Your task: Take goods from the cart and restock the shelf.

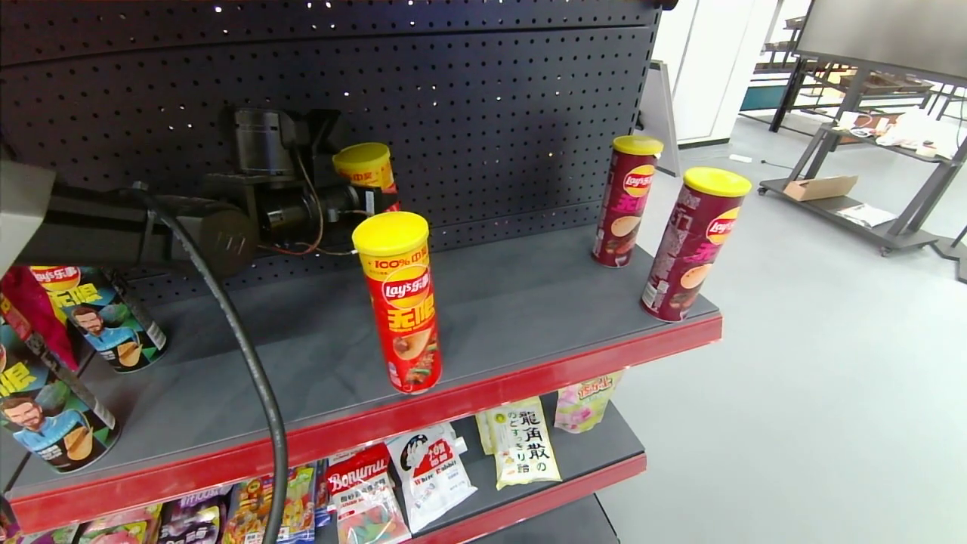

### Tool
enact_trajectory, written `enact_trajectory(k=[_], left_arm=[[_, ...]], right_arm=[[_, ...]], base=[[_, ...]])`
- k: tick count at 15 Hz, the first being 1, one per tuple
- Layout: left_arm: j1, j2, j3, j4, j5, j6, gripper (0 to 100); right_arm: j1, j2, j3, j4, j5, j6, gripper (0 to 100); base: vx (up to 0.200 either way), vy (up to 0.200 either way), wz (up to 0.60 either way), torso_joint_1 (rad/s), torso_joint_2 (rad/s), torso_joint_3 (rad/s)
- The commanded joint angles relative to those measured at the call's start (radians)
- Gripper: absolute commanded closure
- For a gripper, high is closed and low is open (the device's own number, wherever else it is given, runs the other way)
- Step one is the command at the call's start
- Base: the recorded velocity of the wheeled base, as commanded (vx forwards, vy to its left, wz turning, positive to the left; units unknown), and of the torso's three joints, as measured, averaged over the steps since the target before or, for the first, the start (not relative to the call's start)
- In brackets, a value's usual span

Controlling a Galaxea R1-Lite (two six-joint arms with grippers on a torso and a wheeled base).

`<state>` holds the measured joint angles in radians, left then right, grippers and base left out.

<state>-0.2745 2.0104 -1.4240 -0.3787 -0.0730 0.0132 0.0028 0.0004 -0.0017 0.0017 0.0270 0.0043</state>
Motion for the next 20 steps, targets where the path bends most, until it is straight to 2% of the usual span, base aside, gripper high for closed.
enact_trajectory(k=[1,20], left_arm=[[-0.002,0.008,-0.001,0.000,-0.001,0.001,100],[-0.023,0.014,0.011,0.006,-0.005,0.002,100]], right_arm=[[0.000,0.000,0.000,0.000,0.001,0.000,0],[0.000,0.000,0.000,0.000,0.001,0.000,0]], base=[[0.000,0.000,0.00,0.000,0.00,0.000],[0.000,0.000,0.00,0.000,0.00,0.000]])
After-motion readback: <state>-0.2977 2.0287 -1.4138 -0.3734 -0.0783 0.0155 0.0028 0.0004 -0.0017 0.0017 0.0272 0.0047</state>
